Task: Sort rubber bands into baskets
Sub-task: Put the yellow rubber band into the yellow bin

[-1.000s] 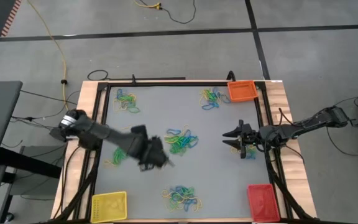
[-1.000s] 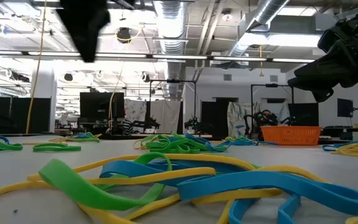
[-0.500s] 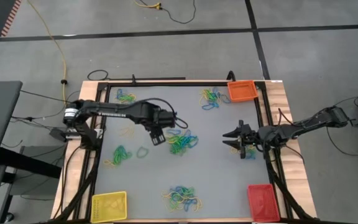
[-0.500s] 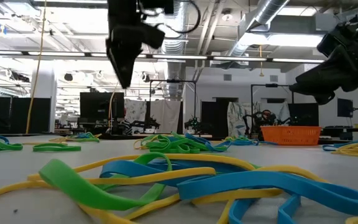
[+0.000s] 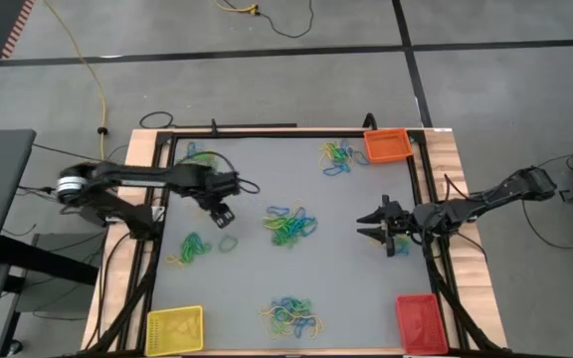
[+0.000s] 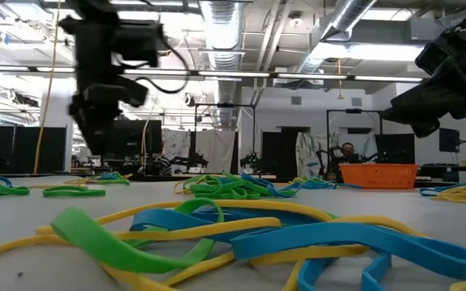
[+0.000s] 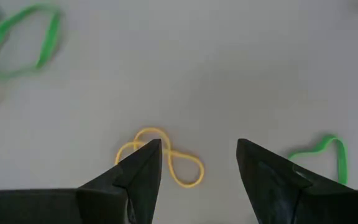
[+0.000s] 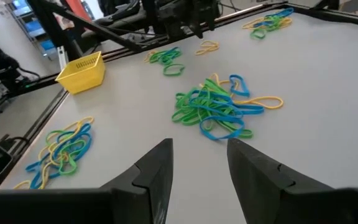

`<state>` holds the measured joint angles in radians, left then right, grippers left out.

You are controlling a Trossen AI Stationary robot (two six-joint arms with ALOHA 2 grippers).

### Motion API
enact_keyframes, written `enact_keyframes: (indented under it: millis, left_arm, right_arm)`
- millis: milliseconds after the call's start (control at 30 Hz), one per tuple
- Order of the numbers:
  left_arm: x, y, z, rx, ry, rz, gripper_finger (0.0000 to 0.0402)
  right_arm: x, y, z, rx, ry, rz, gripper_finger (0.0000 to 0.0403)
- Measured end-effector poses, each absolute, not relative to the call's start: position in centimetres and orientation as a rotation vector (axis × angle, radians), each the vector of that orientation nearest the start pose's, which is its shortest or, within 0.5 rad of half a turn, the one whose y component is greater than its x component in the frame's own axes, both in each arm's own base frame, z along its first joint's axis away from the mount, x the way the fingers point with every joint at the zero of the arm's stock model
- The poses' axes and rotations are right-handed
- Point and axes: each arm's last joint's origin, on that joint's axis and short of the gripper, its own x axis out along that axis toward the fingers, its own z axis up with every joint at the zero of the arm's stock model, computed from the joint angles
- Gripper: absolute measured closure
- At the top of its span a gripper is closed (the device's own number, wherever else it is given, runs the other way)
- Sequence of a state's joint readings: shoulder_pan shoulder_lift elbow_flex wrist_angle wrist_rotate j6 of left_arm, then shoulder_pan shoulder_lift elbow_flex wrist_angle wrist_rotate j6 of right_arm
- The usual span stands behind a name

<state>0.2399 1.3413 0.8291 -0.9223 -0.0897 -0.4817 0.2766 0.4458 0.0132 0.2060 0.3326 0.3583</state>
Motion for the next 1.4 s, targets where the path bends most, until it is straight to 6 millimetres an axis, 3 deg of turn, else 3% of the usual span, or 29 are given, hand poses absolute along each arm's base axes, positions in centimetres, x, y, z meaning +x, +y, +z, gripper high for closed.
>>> enact_keyframes:
  millis: [167, 333, 567, 800, 900, 967, 1067, 1200, 1400]
  left_arm:
    - [17.7, 5.1, 19.1, -0.632, 1.281, 0.677, 0.0205]
    - [16.5, 4.8, 17.3, -0.689, 1.284, 0.745, 0.0205]
    - [17.0, 5.2, 15.8, -0.681, 1.217, 0.778, 0.0205]
    - [17.3, 6.5, 14.0, -0.701, 1.32, 0.833, 0.0208]
    - [17.6, 6.7, 13.3, -0.676, 1.374, 0.802, 0.024]
    - [18.0, 6.7, 13.1, -0.651, 1.4, 0.768, 0.0289]
    - [18.6, 6.5, 13.4, -0.601, 1.415, 0.71, 0.0379]
    - [19.6, 6.1, 14.8, -0.573, 1.408, 0.666, 0.0399]
    - [21.1, 4.7, 18.7, -0.52, 1.421, 0.605, 0.0401]
  right_arm:
    - [12.1, 2.2, 14.9, 0.287, 0.182, -0.123, 0.0223]
    - [12.1, 2.0, 15.0, 0.289, 0.175, -0.136, 0.0223]
    - [12.1, 1.9, 15.1, 0.272, 0.168, -0.141, 0.0223]
    - [12.2, 1.9, 15.2, 0.261, 0.157, -0.139, 0.0223]
    - [12.2, 1.9, 15.2, 0.259, 0.159, -0.139, 0.0223]
    - [12.2, 1.9, 15.1, 0.258, 0.16, -0.139, 0.0223]
    - [12.2, 1.9, 15.1, 0.258, 0.16, -0.139, 0.0223]
    - [12.2, 1.9, 15.1, 0.258, 0.159, -0.138, 0.0223]
    - [12.2, 1.9, 15.1, 0.262, 0.159, -0.139, 0.0223]
